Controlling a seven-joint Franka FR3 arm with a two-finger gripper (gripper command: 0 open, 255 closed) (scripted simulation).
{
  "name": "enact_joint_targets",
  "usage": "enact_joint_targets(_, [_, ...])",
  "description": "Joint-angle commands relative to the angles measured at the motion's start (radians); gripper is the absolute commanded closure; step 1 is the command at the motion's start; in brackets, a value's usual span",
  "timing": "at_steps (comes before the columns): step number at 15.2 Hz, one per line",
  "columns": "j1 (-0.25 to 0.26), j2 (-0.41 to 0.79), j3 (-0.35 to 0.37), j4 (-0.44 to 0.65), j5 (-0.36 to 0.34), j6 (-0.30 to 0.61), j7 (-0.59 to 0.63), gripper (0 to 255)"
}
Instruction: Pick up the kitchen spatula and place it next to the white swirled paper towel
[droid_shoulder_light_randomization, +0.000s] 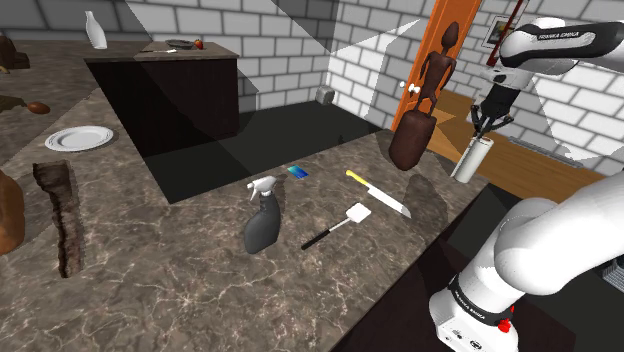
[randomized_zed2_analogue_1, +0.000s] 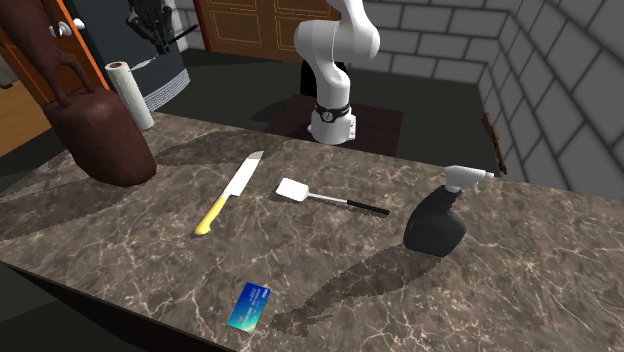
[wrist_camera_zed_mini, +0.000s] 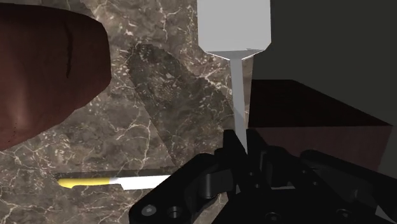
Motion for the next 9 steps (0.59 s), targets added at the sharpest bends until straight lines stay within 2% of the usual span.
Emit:
enact_joint_targets(1, [0.0,0.004,-0.012,-0.023,-0.002,0.028,-0.004,255])
enact_joint_targets(9, [0.008,0.026,-0.054,-0.111,-0.004,0.137,-0.012,255])
